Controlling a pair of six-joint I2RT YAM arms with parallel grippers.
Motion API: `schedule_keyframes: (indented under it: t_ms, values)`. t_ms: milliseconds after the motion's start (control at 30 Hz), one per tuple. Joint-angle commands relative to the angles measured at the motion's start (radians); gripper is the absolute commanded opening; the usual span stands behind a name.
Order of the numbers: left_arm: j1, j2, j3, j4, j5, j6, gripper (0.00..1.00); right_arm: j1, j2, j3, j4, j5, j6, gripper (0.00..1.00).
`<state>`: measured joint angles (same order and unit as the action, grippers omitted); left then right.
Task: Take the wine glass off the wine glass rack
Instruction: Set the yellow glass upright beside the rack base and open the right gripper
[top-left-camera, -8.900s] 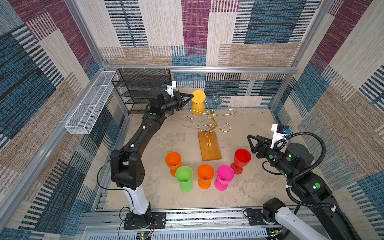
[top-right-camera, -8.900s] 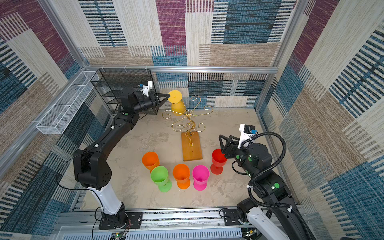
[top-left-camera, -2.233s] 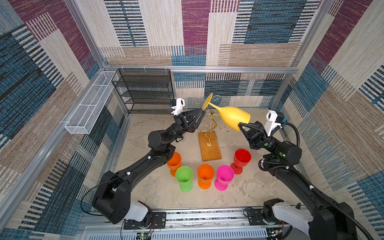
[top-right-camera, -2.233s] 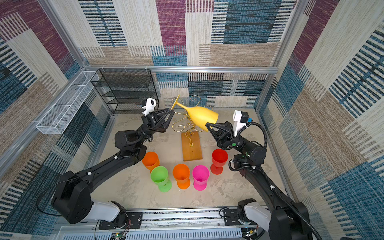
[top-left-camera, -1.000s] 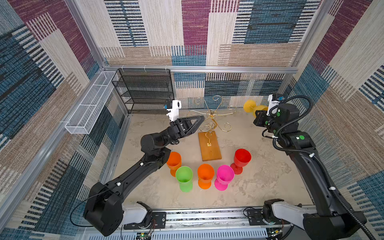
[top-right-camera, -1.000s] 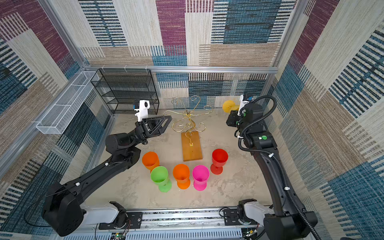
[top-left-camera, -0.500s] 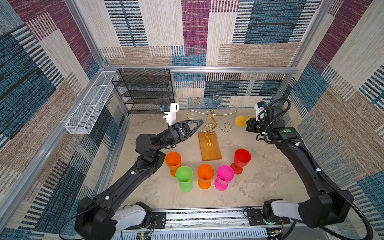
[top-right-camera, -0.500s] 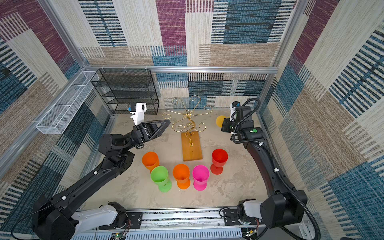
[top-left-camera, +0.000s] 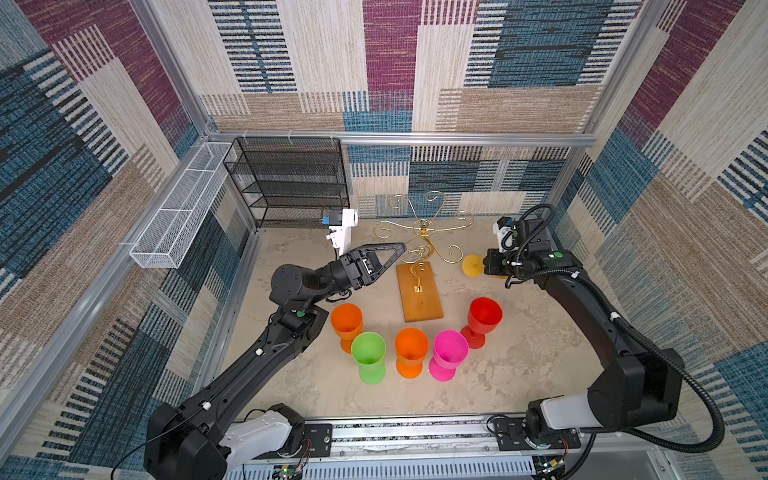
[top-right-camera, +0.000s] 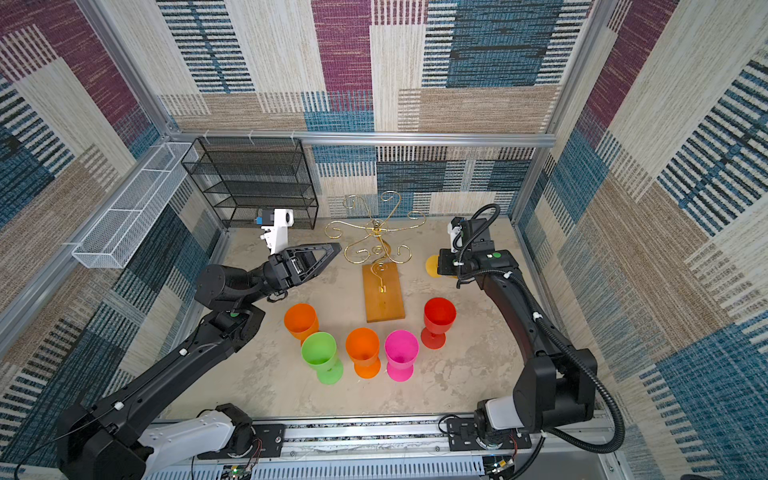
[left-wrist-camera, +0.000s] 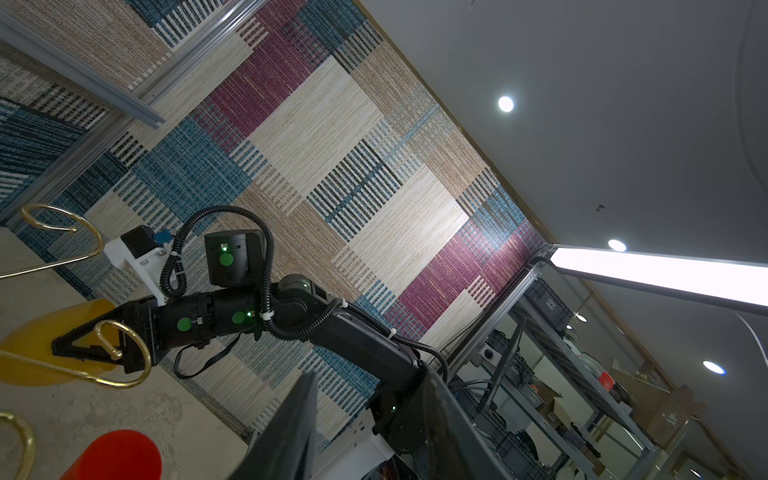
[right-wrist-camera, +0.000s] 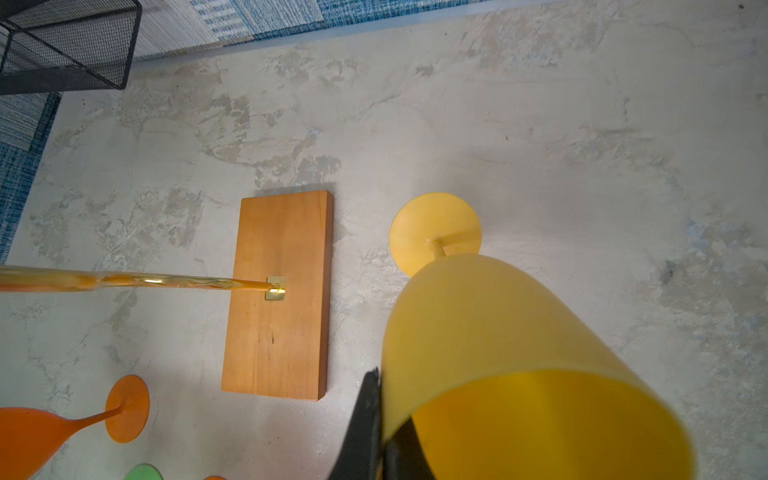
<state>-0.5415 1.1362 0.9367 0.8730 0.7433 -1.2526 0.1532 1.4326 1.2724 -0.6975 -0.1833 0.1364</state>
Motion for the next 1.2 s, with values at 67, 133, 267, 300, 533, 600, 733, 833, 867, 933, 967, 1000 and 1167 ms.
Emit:
schedule_keyframes:
  t_ms: [67,133,267,300,533,600,733,833,867,933,967,1000,1167]
  values:
    - [0.002,-0.020,0.009,-0.027,0.027,0.052,0.45,0.042,0.031,0.022,-0.039,0.002,-0.025,0.00]
    - [0.002,-0.031,0.008,-0.053,0.025,0.071,0.45,0.047,0.036,0.023,-0.042,0.012,-0.026,0.00]
    - [0.002,-0.046,0.015,-0.098,0.034,0.102,0.44,0.058,0.075,0.037,-0.072,0.063,-0.032,0.00]
    - [0.002,-0.047,0.017,-0.104,0.037,0.106,0.44,0.062,0.087,0.040,-0.077,0.067,-0.032,0.00]
    - [0.002,-0.053,0.016,-0.123,0.048,0.122,0.45,0.083,0.153,0.090,-0.111,0.087,-0.038,0.00]
    - [0.002,-0.053,0.014,-0.126,0.048,0.126,0.45,0.083,0.161,0.100,-0.112,0.088,-0.038,0.00]
    - [0.002,-0.051,0.017,-0.133,0.052,0.134,0.44,0.087,0.179,0.114,-0.115,0.091,-0.037,0.00]
    - [0.002,-0.049,0.017,-0.134,0.056,0.136,0.44,0.091,0.190,0.122,-0.117,0.100,-0.032,0.00]
    - [0.002,-0.047,0.015,-0.131,0.056,0.135,0.44,0.093,0.191,0.126,-0.119,0.103,-0.032,0.00]
    - [0.002,-0.046,0.013,-0.130,0.055,0.134,0.44,0.094,0.190,0.130,-0.114,0.104,-0.031,0.03]
    - [0.002,-0.044,0.011,-0.129,0.054,0.133,0.44,0.094,0.190,0.135,-0.114,0.102,-0.029,0.05]
    - [0.002,-0.043,0.011,-0.126,0.054,0.133,0.44,0.094,0.189,0.138,-0.112,0.103,-0.029,0.08]
    - [0.002,-0.036,0.007,-0.112,0.055,0.122,0.44,0.097,0.185,0.156,-0.111,0.108,-0.026,0.18]
